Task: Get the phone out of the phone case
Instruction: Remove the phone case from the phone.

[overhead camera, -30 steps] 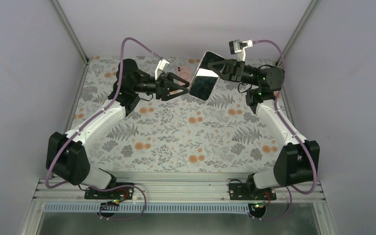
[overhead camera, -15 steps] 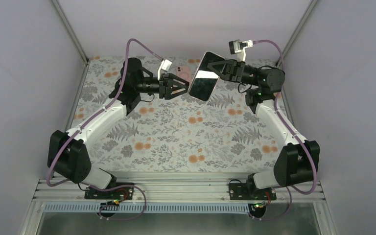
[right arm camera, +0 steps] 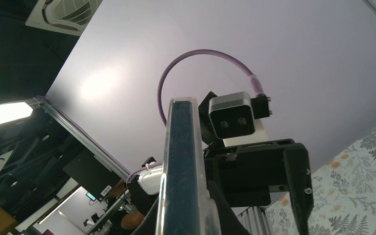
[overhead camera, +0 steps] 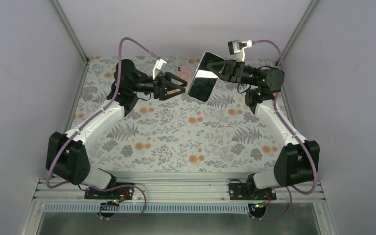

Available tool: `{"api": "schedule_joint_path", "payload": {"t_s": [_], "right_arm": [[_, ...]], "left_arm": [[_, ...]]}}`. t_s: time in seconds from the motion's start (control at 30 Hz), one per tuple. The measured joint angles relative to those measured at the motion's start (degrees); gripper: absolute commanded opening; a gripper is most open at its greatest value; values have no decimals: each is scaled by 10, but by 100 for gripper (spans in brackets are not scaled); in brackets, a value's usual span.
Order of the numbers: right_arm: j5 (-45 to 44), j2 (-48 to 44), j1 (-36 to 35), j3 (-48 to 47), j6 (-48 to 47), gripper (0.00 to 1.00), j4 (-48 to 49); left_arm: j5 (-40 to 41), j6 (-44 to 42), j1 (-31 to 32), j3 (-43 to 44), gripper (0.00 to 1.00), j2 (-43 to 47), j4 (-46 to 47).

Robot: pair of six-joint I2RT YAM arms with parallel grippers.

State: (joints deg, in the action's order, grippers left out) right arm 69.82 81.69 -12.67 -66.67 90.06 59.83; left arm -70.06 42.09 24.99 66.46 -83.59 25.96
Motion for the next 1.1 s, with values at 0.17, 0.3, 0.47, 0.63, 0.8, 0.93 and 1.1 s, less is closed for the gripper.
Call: {"api": "schedule_joint_path", "payload": {"t_s": [0.17, 0.3, 0.47, 0.63, 0.8, 0.93, 1.1], "right_arm": [[0, 0, 0, 0, 0, 4, 2], [0, 0, 0, 0, -3, 4, 1], [0, 0, 0, 0, -6, 4, 1], [0, 0, 0, 0, -9, 4, 1], [0, 0, 0, 0, -9, 4, 1], [0, 0, 0, 0, -11, 4, 1], [0, 0, 0, 1, -13, 4, 0]], "left_arm": [[-14, 32, -5, -11, 70, 16, 48], [-18, 51, -4, -14, 70, 19, 70], [-17, 37, 8, -14, 70, 19, 49], [-14, 18, 16, -12, 69, 19, 21], [-6, -1, 16, -5, 69, 19, -3], [-5, -5, 18, -3, 70, 19, -8], [-12, 21, 22, -4, 70, 18, 32]]}}
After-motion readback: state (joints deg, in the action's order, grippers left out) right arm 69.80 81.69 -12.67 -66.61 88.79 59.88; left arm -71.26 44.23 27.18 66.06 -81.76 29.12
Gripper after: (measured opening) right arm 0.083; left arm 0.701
